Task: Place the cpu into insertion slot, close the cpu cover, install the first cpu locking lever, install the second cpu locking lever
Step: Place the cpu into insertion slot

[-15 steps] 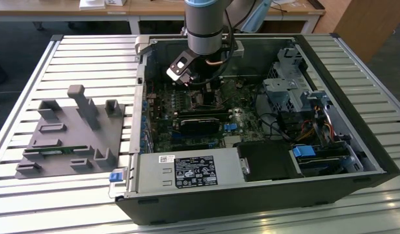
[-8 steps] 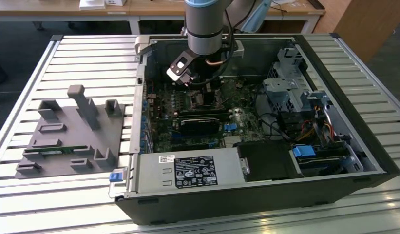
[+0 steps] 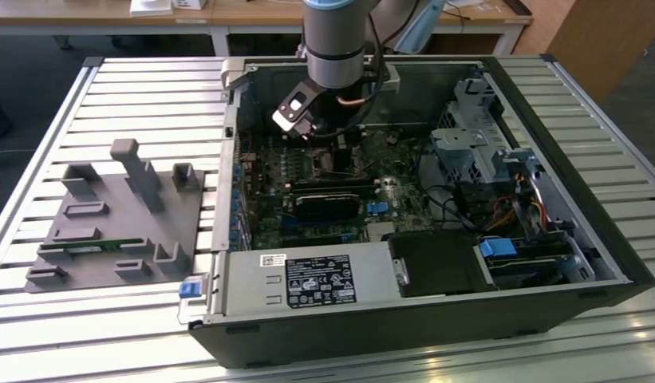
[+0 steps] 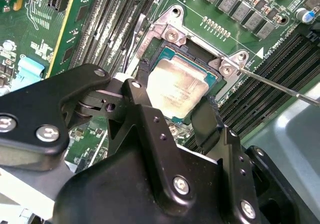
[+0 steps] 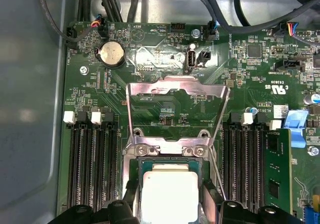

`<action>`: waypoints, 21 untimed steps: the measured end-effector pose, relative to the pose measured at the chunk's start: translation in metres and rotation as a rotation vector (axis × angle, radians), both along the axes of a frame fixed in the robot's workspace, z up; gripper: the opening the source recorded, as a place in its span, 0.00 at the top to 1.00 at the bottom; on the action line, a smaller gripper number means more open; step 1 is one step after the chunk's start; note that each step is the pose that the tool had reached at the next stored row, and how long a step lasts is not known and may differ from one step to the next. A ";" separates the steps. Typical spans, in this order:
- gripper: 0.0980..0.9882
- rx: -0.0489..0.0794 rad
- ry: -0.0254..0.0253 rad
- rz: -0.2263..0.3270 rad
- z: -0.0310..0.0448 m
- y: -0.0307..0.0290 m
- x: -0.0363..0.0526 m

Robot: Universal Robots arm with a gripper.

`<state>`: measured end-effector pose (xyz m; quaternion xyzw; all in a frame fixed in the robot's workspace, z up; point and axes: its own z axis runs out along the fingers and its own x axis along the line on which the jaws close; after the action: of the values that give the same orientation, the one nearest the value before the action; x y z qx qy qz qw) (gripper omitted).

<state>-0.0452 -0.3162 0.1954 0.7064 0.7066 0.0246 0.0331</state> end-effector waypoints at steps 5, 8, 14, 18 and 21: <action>0.42 0.000 0.0012 0.000 0.0069 0.0000 0.0000; 0.42 0.000 0.0041 0.000 0.0098 -0.0001 0.0000; 0.64 0.002 0.0110 0.000 0.0112 -0.0013 0.0004; 0.84 0.002 0.0261 0.000 0.0113 -0.0014 0.0027; 0.97 0.002 0.0289 -0.001 0.0114 -0.0014 0.0028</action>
<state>-0.0424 -0.3176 0.2068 0.7069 0.7068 0.0149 0.0223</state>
